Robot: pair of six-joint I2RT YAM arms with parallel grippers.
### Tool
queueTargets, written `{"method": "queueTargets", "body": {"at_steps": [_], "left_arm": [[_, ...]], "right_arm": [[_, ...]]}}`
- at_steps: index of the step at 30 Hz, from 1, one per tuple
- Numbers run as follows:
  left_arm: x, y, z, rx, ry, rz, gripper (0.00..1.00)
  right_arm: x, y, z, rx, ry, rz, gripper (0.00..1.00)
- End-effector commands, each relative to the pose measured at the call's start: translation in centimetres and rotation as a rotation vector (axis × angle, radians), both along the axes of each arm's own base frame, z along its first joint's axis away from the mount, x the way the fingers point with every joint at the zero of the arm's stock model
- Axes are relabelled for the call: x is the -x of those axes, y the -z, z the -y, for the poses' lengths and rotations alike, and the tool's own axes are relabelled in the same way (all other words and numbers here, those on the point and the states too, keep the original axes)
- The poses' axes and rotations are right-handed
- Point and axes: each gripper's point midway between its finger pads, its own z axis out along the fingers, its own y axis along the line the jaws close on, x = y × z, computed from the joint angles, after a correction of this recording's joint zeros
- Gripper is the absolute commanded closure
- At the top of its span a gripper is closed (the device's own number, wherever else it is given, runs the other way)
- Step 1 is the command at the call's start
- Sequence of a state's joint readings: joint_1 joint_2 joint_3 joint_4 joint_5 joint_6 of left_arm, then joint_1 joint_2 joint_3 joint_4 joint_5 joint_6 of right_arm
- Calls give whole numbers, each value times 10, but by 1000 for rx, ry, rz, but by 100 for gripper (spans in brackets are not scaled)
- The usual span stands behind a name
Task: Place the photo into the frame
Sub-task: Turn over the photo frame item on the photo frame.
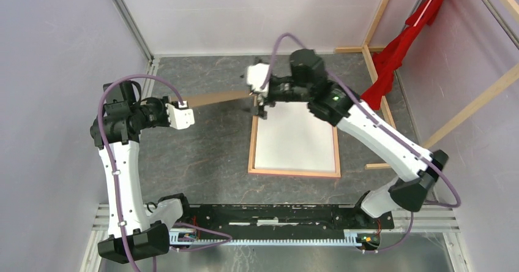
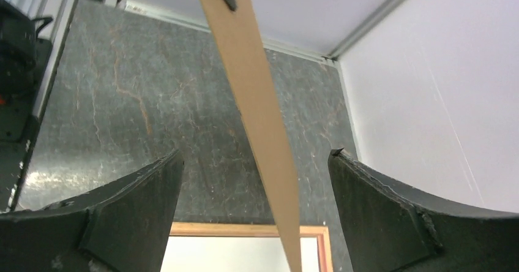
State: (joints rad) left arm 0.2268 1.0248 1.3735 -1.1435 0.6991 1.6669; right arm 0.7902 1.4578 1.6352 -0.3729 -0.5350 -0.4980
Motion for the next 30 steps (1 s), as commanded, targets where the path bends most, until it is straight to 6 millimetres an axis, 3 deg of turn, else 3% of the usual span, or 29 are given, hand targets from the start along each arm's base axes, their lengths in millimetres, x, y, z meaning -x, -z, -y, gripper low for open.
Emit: {"method": "queueTargets", "body": {"at_steps": [1,6,12,17,21,30], "left_arm": [[4,-27,11,-45,93,114,98],[10,-22,11,-58,98,98,98],[11,-24,12,-64,106,109,98],[11,-23,12,-63,104,106,98],[11,-23,11,-68,103,110,98],[7,-30,10,-62,87,153,98]], "right_arm": [[1,36,-30,176,-79,150,6],[5,52,-48,232,-95,206,6],[-9,67,-63,275,-71,271,12],[-28,85,-70,310,-21,301,25],[-40,96,-73,329,11,336,44],[-48,88,-83,262,33,374,65]]}}
